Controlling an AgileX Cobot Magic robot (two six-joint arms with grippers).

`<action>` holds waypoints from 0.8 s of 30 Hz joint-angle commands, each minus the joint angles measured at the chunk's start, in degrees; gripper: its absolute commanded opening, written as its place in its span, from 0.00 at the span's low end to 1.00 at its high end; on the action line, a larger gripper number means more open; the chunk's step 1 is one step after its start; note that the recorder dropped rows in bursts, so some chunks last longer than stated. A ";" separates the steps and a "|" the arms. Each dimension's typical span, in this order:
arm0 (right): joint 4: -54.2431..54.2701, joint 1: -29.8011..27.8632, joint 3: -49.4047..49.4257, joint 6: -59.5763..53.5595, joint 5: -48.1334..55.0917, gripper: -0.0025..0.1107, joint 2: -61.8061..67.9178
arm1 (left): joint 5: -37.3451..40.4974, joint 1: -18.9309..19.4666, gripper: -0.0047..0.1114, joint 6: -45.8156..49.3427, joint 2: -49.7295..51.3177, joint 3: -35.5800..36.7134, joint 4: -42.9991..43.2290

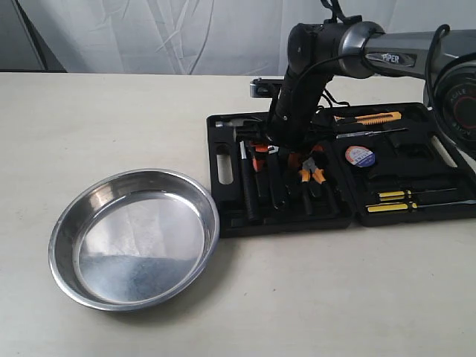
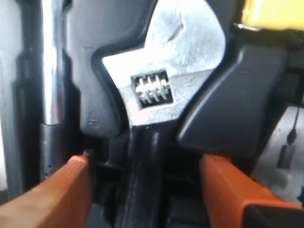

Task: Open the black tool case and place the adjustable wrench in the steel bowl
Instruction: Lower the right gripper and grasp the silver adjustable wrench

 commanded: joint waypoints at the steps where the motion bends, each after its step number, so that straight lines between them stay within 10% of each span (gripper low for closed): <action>1: -0.88 -0.23 0.29 -0.62 -0.45 0.55 2.86 | -0.05 -0.37 0.04 -0.15 -0.30 0.14 0.22; 9: -0.76 -0.23 0.29 -2.14 1.25 0.04 4.94 | -0.05 -0.37 0.04 -0.15 -0.30 0.14 0.22; 24: -0.97 -0.23 0.19 -5.77 -0.38 0.02 -4.02 | -0.05 -0.37 0.04 -0.15 -0.30 0.14 0.22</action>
